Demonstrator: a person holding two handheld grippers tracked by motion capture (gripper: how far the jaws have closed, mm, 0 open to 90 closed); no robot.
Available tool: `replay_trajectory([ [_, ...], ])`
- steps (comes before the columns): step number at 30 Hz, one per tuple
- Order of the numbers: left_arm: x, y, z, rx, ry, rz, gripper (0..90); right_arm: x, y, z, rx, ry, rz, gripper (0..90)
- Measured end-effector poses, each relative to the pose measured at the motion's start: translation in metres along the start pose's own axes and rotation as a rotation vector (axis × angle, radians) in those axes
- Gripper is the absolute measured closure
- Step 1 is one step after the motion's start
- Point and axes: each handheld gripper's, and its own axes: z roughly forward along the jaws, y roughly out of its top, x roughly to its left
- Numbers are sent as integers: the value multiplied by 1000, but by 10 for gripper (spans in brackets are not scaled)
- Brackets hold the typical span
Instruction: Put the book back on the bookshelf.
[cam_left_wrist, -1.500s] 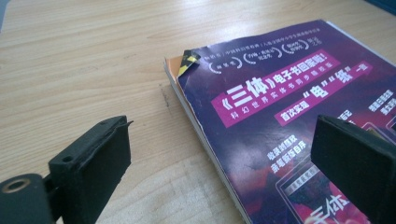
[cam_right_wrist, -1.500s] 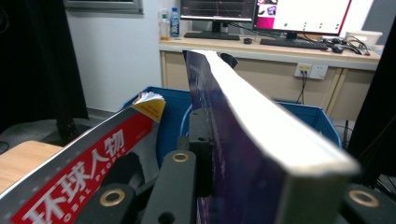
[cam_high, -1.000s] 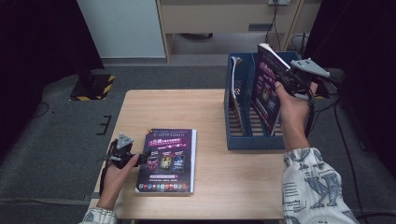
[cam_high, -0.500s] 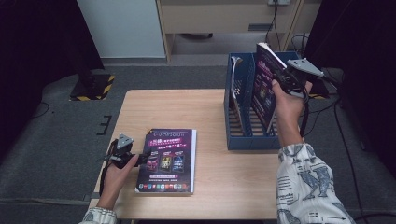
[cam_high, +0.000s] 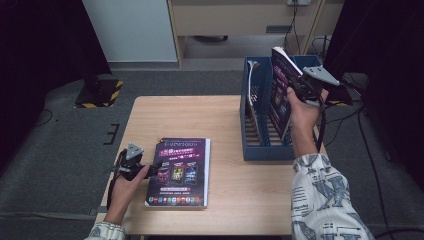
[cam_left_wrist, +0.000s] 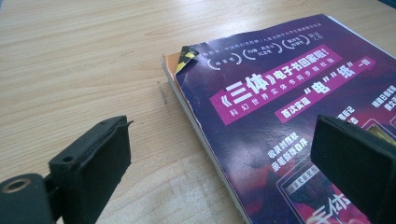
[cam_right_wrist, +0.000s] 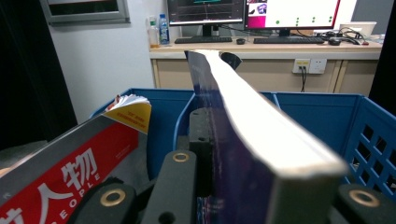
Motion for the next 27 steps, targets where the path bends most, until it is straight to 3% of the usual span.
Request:
replay_trajectory([
  [13,0,0,2,7,3,10,48,0,-21,1,-48,-14,-18,826],
  [27,-1,0,4,12,4,17,48,1,-50,9,-37,-32,-15,826],
])
